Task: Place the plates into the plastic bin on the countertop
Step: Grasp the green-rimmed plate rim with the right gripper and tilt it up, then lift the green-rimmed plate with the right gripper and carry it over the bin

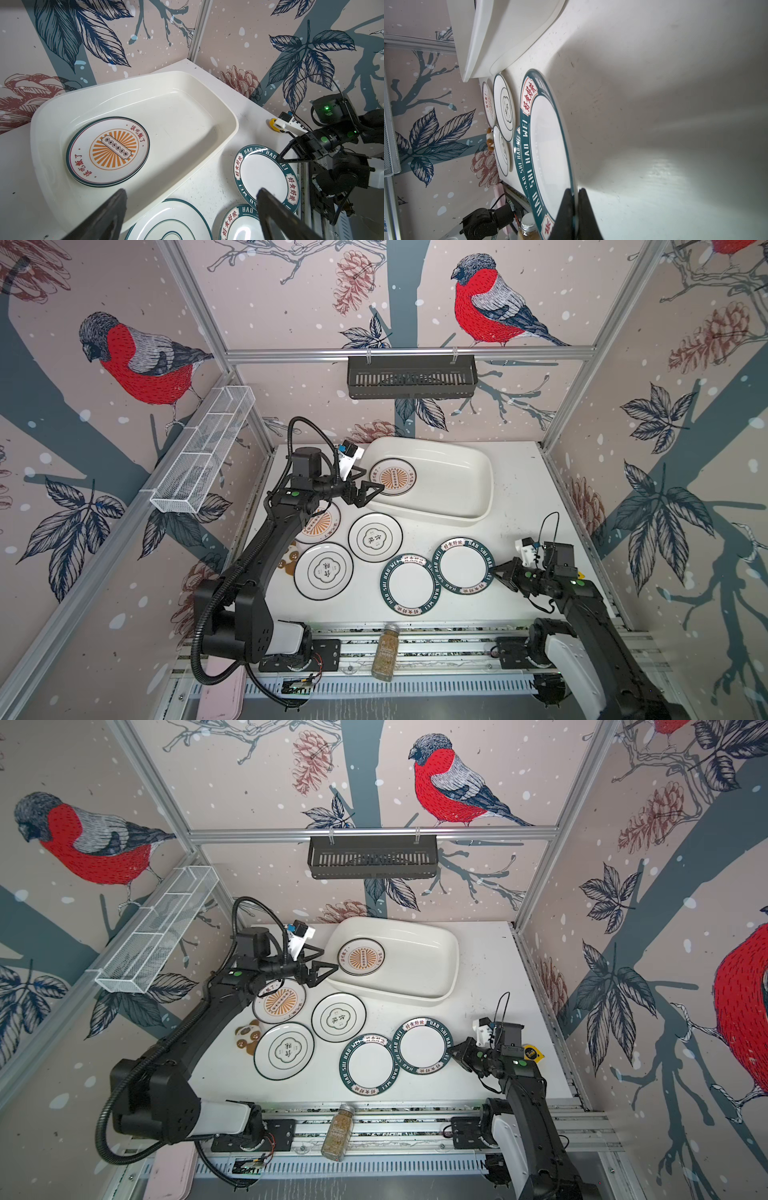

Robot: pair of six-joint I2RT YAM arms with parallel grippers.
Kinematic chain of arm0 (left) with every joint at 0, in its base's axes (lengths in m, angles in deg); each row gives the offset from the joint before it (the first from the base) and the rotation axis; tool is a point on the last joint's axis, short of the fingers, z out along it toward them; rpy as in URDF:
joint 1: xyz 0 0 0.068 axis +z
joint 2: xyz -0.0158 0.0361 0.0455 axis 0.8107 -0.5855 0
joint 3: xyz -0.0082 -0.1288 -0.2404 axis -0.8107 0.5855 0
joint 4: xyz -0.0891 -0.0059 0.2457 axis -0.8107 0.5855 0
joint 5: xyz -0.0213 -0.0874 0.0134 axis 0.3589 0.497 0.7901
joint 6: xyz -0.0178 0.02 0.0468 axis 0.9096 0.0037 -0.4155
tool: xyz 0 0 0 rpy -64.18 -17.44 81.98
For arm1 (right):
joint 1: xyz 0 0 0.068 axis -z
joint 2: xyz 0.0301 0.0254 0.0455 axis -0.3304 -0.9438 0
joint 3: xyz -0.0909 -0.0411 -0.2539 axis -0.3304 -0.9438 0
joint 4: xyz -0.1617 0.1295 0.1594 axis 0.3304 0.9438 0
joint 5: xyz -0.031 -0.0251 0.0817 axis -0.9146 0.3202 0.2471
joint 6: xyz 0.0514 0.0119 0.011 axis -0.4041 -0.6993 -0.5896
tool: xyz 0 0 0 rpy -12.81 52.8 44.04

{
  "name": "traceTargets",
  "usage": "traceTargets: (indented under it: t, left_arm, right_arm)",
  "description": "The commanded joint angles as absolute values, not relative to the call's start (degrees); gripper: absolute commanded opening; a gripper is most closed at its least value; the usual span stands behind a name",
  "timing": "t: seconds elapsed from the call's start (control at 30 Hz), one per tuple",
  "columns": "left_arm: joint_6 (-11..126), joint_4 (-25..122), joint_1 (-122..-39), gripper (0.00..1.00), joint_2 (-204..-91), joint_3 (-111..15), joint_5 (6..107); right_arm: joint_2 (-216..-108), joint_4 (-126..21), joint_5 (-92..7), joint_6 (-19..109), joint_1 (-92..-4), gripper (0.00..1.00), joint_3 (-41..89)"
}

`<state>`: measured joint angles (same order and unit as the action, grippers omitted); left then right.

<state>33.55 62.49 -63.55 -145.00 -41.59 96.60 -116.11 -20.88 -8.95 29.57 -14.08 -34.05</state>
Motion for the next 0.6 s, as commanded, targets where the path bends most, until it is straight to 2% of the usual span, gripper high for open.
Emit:
traceTargets:
  t: [0.0,0.4,0.57]
  left_arm:
    - [32.6,61.7,-63.7,0.96,-144.6,-41.9,96.7]
    - [33.0,61.6,-63.7,0.96,-143.9,-41.8,96.5]
    - [32.5,63.5,-63.7,0.96,-143.7,-42.4,90.9]
  right_arm:
    - [-115.7,-20.7,-7.3,30.0,-15.6,0.01,-33.2]
    - [-115.1,-23.7,-9.7,23.6,-25.1,0.01,-29.2]
    - [-116.0,-24.9,-11.4,22.0,-27.7,0.01,-26.2]
